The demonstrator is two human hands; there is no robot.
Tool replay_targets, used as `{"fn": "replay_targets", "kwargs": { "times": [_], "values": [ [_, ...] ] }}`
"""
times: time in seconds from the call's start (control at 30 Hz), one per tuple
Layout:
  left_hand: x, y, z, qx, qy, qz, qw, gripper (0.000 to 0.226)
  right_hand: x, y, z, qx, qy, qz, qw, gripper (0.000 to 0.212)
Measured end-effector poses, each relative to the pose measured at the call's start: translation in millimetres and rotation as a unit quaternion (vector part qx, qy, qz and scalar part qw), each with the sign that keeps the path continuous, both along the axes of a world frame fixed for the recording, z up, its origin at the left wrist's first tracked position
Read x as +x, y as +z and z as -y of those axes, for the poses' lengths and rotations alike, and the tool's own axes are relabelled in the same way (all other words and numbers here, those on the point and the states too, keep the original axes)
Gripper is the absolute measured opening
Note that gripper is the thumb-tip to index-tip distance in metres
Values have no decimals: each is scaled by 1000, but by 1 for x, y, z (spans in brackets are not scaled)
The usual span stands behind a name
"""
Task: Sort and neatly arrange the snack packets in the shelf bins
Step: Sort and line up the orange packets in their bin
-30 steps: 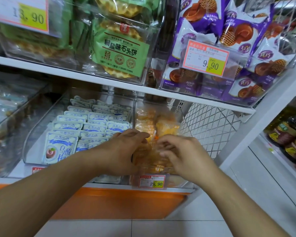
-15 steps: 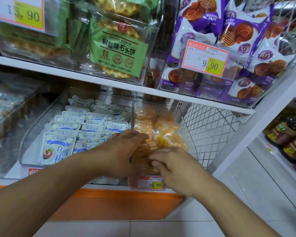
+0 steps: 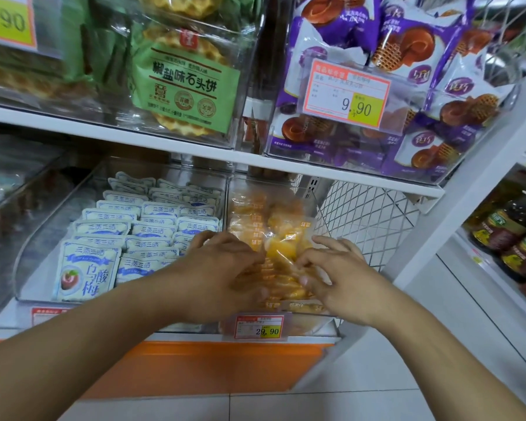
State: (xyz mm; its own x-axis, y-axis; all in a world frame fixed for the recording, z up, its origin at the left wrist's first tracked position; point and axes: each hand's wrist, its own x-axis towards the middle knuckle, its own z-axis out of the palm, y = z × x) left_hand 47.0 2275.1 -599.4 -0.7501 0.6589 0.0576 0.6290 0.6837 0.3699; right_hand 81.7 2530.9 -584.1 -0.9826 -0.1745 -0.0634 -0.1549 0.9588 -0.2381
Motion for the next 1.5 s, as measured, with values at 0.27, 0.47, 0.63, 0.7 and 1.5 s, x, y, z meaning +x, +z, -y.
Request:
{"fn": "replay_targets", "kwargs": {
  "times": [0.27, 0.47, 0.63, 0.7, 1.5],
  "values": [
    [-16, 9, -19, 2, 39, -20, 999, 36, 3, 11, -13, 10, 43, 28, 999, 40],
    [-60, 12, -64, 103, 3, 10, 995, 36, 8, 7, -19, -12, 66, 7, 998, 45],
    [-85, 5, -102, 109, -25, 133, 985, 35, 14, 11, -21, 31, 68, -45, 996, 37],
    [-90, -4, -109, 137, -14, 135, 981, 22, 19, 15, -22, 25, 75, -40, 996, 33],
    [39, 43, 2, 303, 97, -18, 948, 24, 18, 13, 42, -298, -24, -168, 939, 20]
  ]
}}
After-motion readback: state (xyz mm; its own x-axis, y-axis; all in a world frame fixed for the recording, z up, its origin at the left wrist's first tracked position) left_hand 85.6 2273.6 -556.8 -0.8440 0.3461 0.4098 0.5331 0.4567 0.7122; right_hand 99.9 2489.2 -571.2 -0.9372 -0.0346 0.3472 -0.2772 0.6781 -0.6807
